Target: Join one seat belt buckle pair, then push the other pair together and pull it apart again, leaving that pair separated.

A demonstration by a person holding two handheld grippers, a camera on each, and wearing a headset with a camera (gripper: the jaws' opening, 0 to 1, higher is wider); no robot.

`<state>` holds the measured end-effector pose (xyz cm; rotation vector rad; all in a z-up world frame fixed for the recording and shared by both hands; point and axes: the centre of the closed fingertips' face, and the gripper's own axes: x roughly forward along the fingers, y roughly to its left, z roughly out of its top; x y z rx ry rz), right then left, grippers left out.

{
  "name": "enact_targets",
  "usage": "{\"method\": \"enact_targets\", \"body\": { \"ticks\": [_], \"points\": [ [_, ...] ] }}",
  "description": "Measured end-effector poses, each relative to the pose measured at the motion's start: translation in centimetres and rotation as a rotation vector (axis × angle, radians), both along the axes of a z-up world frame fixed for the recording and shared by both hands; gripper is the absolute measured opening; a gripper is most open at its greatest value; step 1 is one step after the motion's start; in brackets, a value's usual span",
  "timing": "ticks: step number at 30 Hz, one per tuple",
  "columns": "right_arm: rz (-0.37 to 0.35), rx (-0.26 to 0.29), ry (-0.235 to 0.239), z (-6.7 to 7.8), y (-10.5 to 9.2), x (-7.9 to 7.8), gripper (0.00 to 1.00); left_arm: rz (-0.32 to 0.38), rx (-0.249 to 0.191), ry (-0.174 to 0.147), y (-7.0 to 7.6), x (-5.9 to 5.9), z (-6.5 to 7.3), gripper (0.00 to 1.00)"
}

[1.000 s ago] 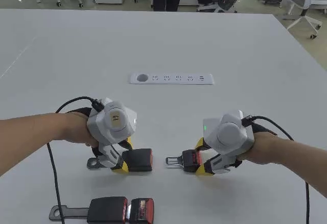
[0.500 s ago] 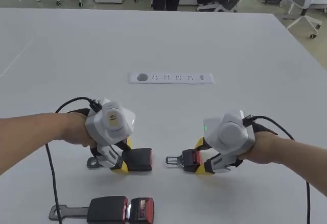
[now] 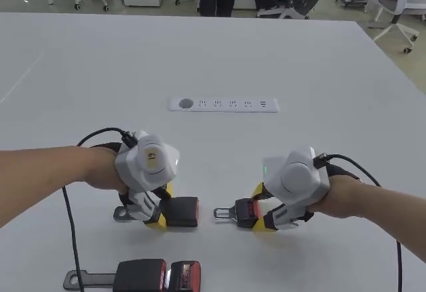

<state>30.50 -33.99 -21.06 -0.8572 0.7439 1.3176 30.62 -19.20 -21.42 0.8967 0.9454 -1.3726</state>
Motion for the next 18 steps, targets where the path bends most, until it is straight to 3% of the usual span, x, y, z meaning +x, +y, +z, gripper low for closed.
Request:
{"method": "enact_targets", "body": {
  "ticks": [18],
  "points": [
    [-0.007, 0.018, 0.003, 0.1, 2.3, -0.1, 0.31, 0.016, 0.011, 0.003, 0.0, -0.2, -0.1, 0.32]
  ]
}}
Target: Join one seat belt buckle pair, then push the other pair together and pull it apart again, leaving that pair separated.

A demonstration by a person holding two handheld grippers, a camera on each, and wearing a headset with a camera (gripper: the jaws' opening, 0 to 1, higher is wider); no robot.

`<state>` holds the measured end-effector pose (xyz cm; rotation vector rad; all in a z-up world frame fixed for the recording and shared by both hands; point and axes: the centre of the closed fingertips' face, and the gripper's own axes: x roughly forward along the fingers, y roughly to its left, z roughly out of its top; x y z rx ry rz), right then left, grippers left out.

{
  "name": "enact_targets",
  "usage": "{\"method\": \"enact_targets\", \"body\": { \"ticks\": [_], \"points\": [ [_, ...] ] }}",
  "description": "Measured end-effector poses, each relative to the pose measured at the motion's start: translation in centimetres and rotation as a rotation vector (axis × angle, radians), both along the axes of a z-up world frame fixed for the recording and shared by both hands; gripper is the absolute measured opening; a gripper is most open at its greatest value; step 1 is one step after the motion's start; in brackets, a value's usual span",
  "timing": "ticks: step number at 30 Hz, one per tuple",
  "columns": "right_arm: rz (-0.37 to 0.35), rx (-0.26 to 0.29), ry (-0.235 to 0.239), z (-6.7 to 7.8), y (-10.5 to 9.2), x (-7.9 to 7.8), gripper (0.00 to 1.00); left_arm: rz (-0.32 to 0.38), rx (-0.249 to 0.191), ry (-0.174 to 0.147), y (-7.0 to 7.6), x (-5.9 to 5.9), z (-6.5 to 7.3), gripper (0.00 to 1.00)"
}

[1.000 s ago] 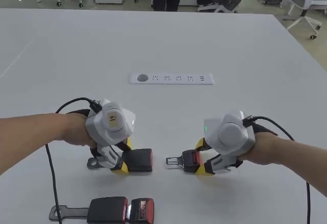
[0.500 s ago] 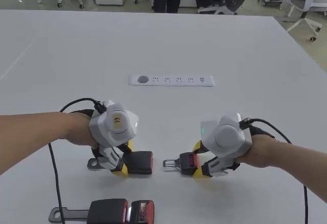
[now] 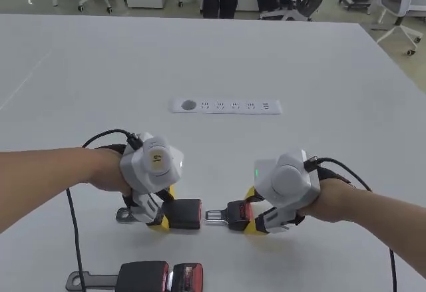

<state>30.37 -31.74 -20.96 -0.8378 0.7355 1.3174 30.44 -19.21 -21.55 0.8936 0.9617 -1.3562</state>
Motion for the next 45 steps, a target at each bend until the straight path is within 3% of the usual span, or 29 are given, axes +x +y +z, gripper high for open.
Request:
{"method": "enact_targets", "body": {
  "ticks": [18, 24, 25, 45],
  "points": [
    [-0.010, 0.006, -0.013, 0.0, 1.0, 0.1, 0.31, 0.000, 0.004, -0.001, -0.3, -0.3, 0.3, 0.32],
    [-0.010, 0.033, -0.008, 0.1, 2.7, -0.3, 0.31, 0.005, 0.005, -0.002, -0.3, -0.4, 0.3, 0.32],
    [0.007, 0.013, -0.024, 0.0, 2.5, 0.0, 0.31, 0.009, 0.002, -0.001, -0.3, -0.4, 0.3, 0.32],
    [-0.023, 0.032, -0.005, 0.1, 2.5, -0.2, 0.30, -0.007, -0.008, -0.006, -0.2, -0.2, 0.1, 0.32]
  ]
}}
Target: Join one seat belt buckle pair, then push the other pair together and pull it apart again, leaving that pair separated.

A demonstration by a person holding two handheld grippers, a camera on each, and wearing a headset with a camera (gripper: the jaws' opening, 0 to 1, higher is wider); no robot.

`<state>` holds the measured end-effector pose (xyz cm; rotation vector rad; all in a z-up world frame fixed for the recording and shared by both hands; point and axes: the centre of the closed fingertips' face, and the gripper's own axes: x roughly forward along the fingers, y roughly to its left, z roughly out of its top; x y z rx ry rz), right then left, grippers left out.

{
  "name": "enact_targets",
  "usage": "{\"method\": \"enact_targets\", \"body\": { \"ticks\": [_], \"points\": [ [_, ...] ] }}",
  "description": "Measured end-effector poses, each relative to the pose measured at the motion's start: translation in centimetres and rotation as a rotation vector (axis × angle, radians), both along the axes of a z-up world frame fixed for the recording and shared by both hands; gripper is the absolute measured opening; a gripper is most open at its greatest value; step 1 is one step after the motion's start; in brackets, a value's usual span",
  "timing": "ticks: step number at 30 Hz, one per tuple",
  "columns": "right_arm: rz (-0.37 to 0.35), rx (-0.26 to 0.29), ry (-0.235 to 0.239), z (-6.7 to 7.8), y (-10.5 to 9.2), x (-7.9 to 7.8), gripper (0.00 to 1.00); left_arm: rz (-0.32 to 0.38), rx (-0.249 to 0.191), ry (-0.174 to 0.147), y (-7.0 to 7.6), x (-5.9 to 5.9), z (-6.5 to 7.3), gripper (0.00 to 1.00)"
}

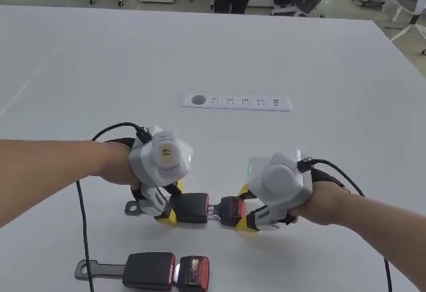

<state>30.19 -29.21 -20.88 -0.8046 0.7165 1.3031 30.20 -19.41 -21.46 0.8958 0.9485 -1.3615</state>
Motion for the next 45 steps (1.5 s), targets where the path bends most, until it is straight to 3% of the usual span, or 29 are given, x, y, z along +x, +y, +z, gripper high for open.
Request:
{"method": "enact_targets", "body": {
  "ticks": [45],
  "points": [
    [-0.021, -0.014, 0.020, -0.1, 1.9, -0.2, 0.28, -0.013, -0.009, -0.011, 0.0, 0.0, -0.1, 0.31]
  ]
}}
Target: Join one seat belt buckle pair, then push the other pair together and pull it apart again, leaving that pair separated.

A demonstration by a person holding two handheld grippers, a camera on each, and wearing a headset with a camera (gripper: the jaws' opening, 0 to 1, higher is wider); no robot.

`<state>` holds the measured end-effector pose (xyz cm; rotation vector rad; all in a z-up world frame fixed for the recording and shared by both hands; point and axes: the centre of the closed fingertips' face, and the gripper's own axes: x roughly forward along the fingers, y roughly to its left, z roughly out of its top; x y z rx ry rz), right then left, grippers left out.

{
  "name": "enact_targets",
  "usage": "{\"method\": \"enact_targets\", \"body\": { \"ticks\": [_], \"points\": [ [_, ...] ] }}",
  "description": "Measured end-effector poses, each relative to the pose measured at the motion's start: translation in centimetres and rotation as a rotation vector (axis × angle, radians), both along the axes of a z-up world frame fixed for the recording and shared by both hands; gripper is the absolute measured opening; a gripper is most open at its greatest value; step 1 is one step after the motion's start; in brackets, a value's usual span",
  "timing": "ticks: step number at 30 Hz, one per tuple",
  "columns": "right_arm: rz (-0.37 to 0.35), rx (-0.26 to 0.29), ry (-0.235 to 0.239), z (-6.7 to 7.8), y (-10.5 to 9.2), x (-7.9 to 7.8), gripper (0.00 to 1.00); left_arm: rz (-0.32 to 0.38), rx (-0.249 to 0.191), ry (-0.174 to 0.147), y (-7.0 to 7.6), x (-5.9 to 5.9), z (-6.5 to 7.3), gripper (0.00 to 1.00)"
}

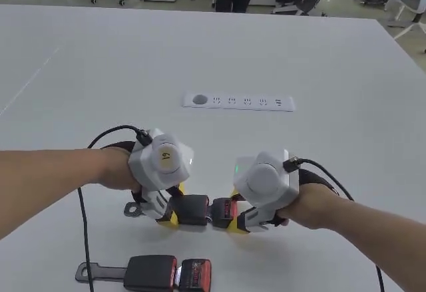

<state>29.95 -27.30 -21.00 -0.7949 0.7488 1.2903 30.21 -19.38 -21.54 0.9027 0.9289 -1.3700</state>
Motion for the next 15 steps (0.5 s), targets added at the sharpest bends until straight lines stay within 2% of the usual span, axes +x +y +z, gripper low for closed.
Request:
{"method": "enact_targets", "body": {
  "ticks": [4, 15],
  "points": [
    [-0.002, -0.004, -0.001, 0.05, 0.01, -0.07, 0.28, 0.010, -0.005, 0.003, -0.06, -0.08, 0.12, 0.31],
    [0.023, -0.012, -0.012, 0.14, -0.36, -0.08, 0.29, 0.002, 0.038, 0.000, -0.16, -0.01, 0.14, 0.32]
  ]
}}
